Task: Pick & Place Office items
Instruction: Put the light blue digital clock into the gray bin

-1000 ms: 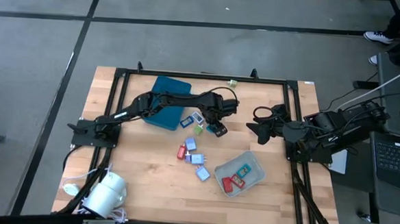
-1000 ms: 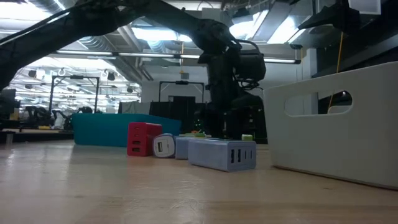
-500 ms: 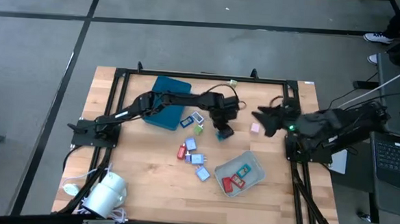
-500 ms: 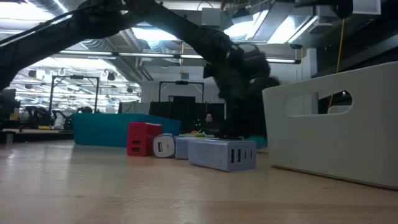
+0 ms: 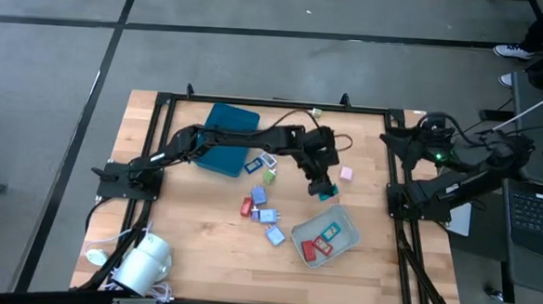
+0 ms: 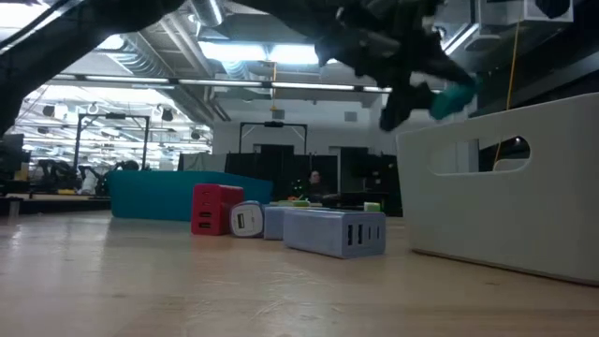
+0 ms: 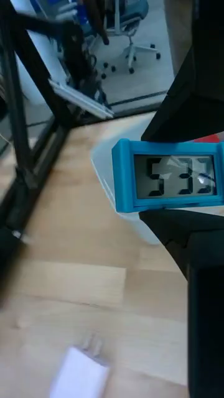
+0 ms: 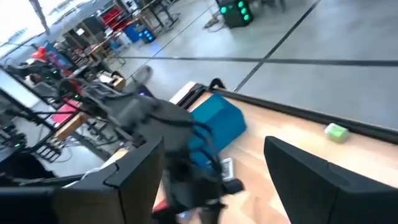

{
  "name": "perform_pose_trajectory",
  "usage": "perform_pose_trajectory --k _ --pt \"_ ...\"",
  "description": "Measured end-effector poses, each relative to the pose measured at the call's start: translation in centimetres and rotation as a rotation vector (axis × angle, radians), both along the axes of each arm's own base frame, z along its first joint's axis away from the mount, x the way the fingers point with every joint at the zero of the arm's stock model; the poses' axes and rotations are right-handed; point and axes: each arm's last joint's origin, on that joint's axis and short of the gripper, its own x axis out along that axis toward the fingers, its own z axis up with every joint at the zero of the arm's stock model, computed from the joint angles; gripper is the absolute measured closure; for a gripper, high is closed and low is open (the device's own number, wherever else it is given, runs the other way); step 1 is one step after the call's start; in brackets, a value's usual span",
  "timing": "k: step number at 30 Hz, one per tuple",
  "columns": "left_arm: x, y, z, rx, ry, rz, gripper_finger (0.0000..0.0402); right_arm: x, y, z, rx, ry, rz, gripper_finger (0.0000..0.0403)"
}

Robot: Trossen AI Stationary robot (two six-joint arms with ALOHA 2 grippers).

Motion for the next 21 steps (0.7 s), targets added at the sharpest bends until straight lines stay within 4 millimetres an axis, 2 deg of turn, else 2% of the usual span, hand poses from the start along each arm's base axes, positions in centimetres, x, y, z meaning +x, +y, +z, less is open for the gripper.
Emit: perform_pose_trajectory --k 4,7,9,12,14,15,18,21 --pt "0.0 -0.3 2.3 -0.022 -0.107 -0.005 0.0258 0.1 0.0 -1.1 -0.039 0.015 -0.065 0.0122" --pt "-0.6 0.5 4.6 -0.028 -0.174 0.016 0.0258 0.2 0.0 -1.4 -0.035 0.022 -0.063 0.0122" --pt "-0.8 1.2 5.0 -0.018 -0.181 0.039 0.0258 0.2 0.1 -1.4 -0.024 0.022 -0.048 0.0122" --pt "-0.8 1.7 4.6 -0.006 -0.173 0.049 0.0258 0.1 0.2 -2.0 -0.052 0.11 0.044 0.0122" --pt "-0.7 1.4 4.5 0.01 -0.19 0.033 0.0258 0.3 0.5 -1.9 0.017 0.093 0.114 0.0122" --pt "-0.5 1.2 4.3 0.01 -0.188 0.028 0.0258 0.4 0.7 -1.8 -0.003 0.106 0.153 0.0122" --pt "0.2 0.3 2.0 0.002 -0.129 0.003 0.0258 1.4 1.4 -1.3 -0.185 0.138 0.285 0.0122" --pt "0.9 -1.1 0.1 -0.007 -0.096 -0.04 0.0258 0.8 1.3 -0.6 -0.287 0.103 0.309 0.0122"
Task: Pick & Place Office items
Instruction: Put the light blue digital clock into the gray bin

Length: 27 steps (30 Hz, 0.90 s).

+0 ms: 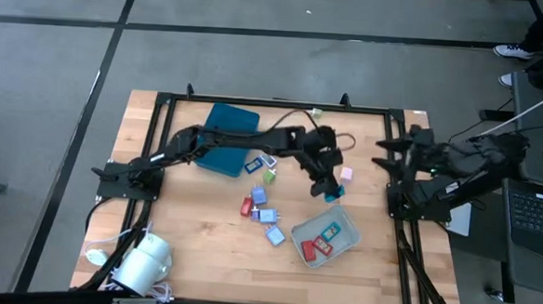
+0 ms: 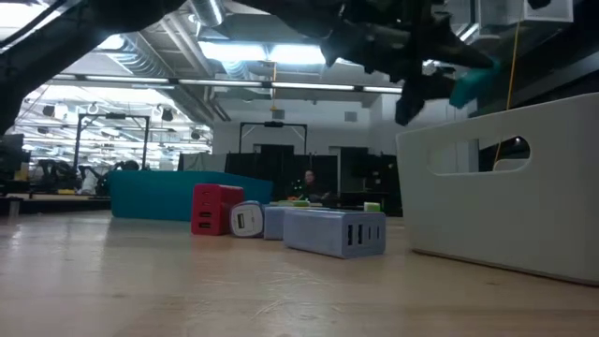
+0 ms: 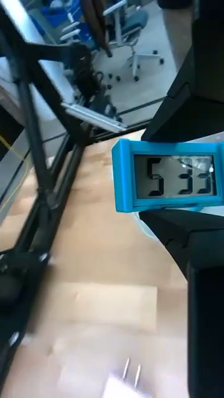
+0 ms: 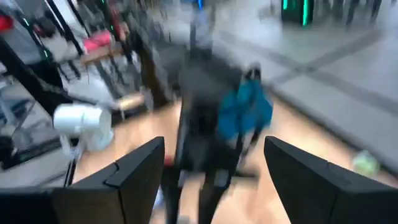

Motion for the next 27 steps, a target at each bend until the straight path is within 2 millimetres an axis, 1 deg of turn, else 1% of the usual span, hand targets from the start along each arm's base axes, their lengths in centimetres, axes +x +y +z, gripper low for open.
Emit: perform_pose_trajectory --k 3,6,9,12,14,16,18,23,27 --pt "0.5 -1.9 -0.5 -0.029 -0.026 -0.082 0.0258 -1.2 -0.6 0.1 -0.035 -0.025 -0.015 0.0122" --pt "0.9 -3.6 -1.5 -0.057 -0.03 -0.149 0.0258 -2.9 -1.4 0.4 0.016 -0.088 0.042 0.0122" --pt "1.5 -4.5 -2.1 -0.069 -0.059 -0.171 0.0258 -3.6 -1.7 0.2 0.021 -0.108 0.094 0.0122" --pt "2.1 -5.4 -4.3 -0.099 -0.03 -0.195 0.0258 -4.1 -2.0 -0.6 0.02 -0.118 0.104 0.0122" --pt "2.5 -6.1 -6.0 -0.141 -0.013 -0.225 0.0258 -4.0 -2.0 -1.9 0.022 -0.112 0.097 0.0122" --pt "2.9 -6.8 -6.6 -0.171 -0.02 -0.241 0.0258 -3.5 -1.7 -3.6 0.03 -0.136 0.095 0.0122" --pt "3.0 -6.8 -6.6 -0.177 -0.039 -0.241 0.0258 -3.0 -1.3 -5.0 0.042 -0.229 0.116 0.0122" --pt "3.0 -6.4 -7.0 -0.165 -0.037 -0.253 0.0258 -1.8 -0.2 -8.7 -0.009 -0.437 0.236 0.0122" --pt "2.9 -6.2 -7.1 -0.165 -0.021 -0.262 0.0258 -1.0 0.3 -12.0 -0.005 -0.498 0.236 0.0122"
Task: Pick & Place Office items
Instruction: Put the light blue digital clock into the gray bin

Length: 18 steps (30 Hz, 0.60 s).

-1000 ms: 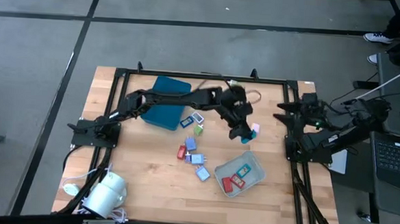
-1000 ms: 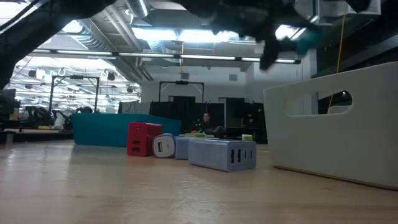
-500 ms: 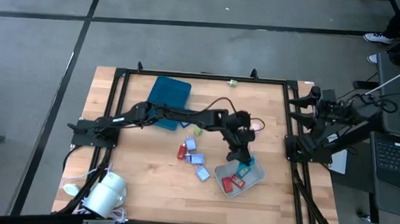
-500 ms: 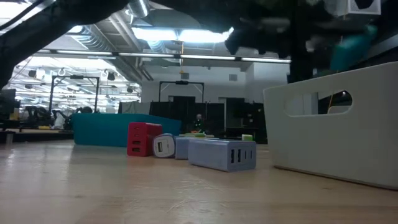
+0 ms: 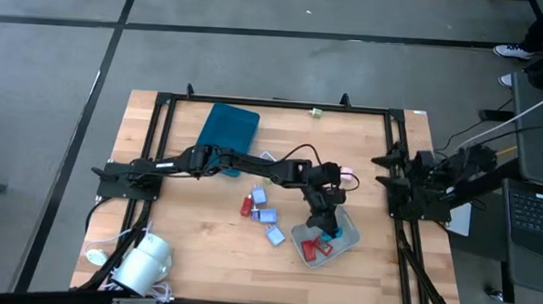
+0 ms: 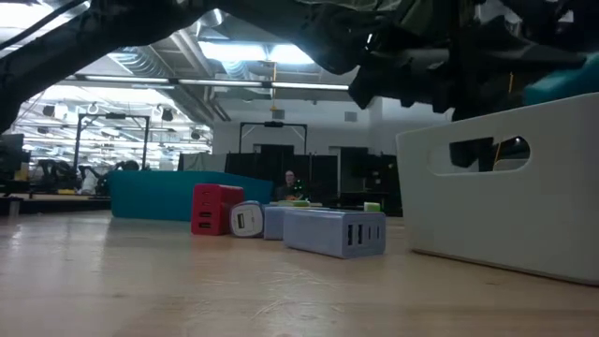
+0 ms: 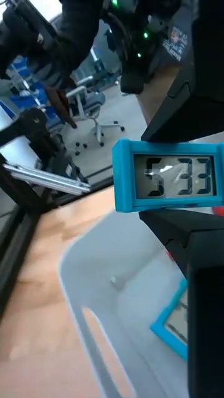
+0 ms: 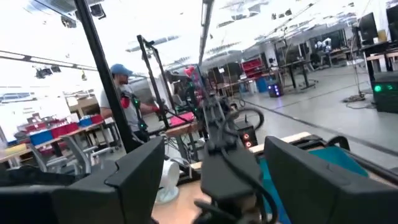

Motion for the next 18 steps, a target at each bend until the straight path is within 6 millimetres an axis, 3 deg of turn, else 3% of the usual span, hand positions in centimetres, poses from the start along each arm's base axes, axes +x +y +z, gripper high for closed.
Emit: perform_pose_trajectory --k 6,12,18 --pt "-0.2 0.3 -0.5 0.046 0.01 -0.001 0.0258 0.3 0.2 -1.6 -0.058 -0.083 -0.013 0.0122" --pt "-0.2 0.3 -3.7 0.065 0.127 0.019 0.0259 0.8 0.6 -3.1 -0.025 -0.041 0.001 0.0122" --pt "-0.1 0.3 -4.1 0.034 0.139 0.016 0.0259 1.2 0.7 -4.1 0.017 -0.028 0.006 0.012"
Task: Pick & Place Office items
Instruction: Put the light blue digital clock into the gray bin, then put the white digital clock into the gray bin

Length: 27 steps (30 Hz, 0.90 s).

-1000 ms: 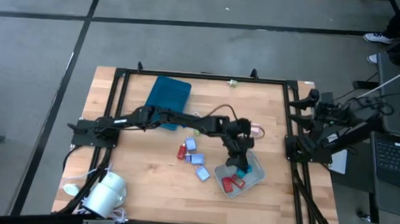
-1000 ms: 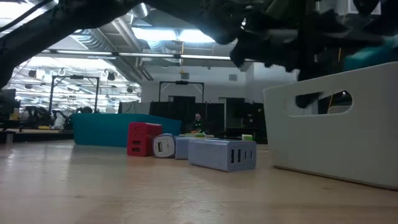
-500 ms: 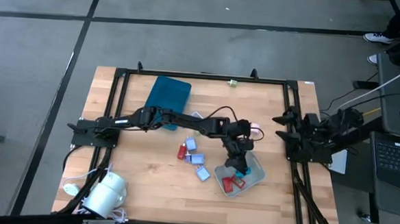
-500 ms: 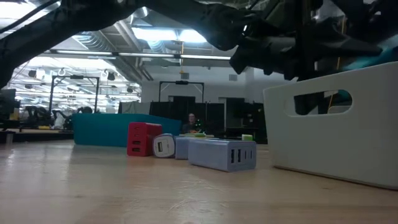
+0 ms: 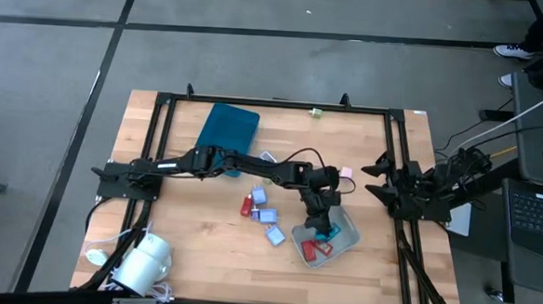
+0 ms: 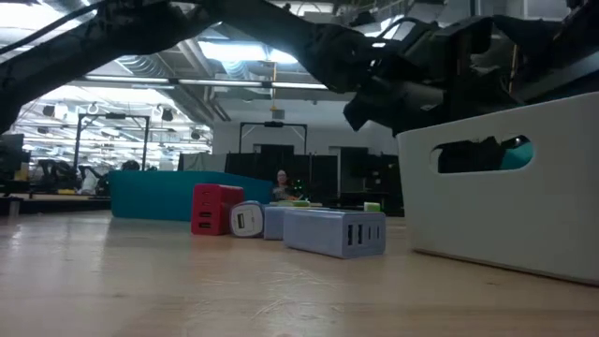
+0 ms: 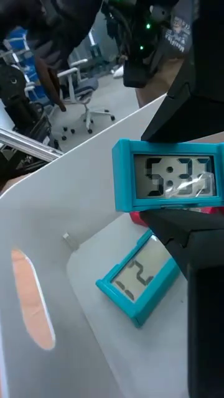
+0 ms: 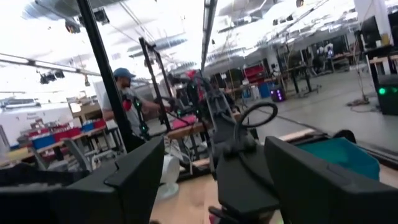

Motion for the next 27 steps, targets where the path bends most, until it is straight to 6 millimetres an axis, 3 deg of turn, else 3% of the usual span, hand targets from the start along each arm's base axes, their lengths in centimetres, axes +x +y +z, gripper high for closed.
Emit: perform_pose_trajectory --k 2,7,11,14,21,27 --pt "0.1 0.1 0.2 -0.008 -0.015 0.008 0.025 0.1 0.0 -0.2 0.002 -0.002 -0.002 0.0119" --pt "0.1 0.3 1.3 -0.016 -0.043 0.004 0.0138 0.2 0.1 -0.7 0.001 -0.004 0.001 0.0117" --pt "0.1 1.5 2.0 -0.038 -0.046 0.024 0.0091 0.4 0.3 -1.6 0.01 -0.018 0.009 0.0117" --pt "0.0 2.3 2.9 -0.043 -0.075 0.029 0.0084 0.7 0.4 -2.4 0.004 -0.01 0.009 0.0117" --pt "-0.3 3.7 4.1 -0.059 -0.07 0.046 0.0085 0.6 0.4 -2.2 0.01 -0.027 0.009 0.0117" --pt "-2.8 8.8 4.5 0.172 0.064 0.155 0.0118 0.6 0.4 -2.1 0.031 -0.037 0.039 0.0117"
